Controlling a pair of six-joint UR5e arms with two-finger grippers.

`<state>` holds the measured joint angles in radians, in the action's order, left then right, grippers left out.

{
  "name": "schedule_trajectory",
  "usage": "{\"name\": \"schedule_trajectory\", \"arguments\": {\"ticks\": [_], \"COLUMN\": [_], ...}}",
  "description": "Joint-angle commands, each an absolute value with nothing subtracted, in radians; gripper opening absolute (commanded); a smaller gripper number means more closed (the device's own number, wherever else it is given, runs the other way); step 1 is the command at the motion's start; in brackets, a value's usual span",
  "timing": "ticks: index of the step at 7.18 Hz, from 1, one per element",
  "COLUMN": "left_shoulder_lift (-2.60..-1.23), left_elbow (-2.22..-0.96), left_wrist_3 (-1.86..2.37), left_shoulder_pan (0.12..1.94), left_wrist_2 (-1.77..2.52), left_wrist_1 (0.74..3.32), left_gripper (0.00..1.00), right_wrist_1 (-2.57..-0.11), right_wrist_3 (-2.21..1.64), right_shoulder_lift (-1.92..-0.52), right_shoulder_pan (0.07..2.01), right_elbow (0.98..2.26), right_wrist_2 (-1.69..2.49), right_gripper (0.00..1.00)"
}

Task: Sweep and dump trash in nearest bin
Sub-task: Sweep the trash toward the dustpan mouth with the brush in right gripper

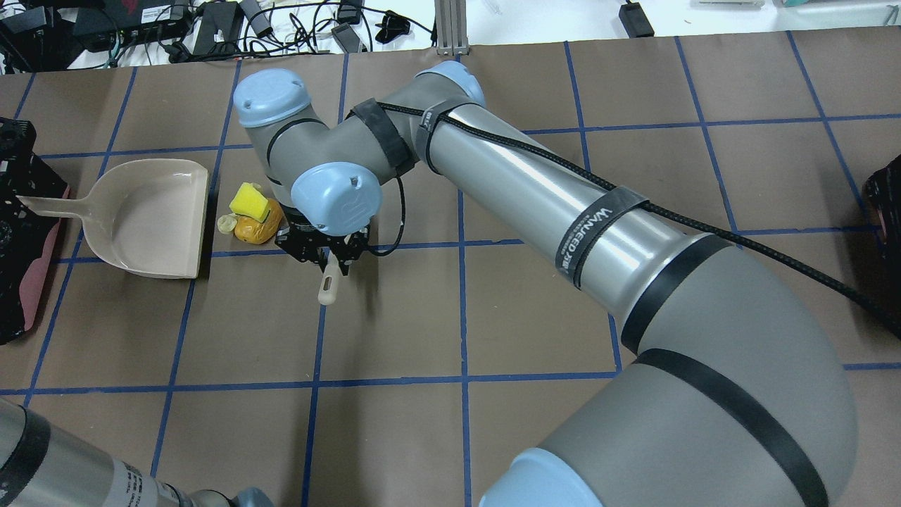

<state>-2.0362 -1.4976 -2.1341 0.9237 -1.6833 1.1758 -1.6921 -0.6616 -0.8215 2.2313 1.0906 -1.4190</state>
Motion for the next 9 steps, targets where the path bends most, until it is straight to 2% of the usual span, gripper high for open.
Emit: {"name": "schedule_trajectory", "arguments": {"ticks": [1, 6, 9], "left_shoulder_lift": [-2.062, -2.100, -2.112], "left_elbow": [-1.508, -1.508, -1.508], "left_wrist_3": [-2.160, -2.160, -2.160], "left_shoulder_pan": [0.930, 0.968, 0.969], "left_wrist_2": [-1.681, -1.683, -1.684], "left_wrist_1": [1.174, 1.108, 1.103], "left_gripper": [0.00, 0.00, 0.00], "right_wrist_1": [-1.684, -1.692, -1.791], "right_wrist_3": [-0.727, -0.822, -0.867], "right_shoulder_lift": [-0.750, -0.631, -0.595], "right_shoulder_pan": [2.261, 2.304, 2.333], "right_elbow": [1.022, 0.812, 0.795], "right_wrist_2": [-1.402, -1.353, -1.347], "right_gripper": [0.00, 0.00, 0.00]}}
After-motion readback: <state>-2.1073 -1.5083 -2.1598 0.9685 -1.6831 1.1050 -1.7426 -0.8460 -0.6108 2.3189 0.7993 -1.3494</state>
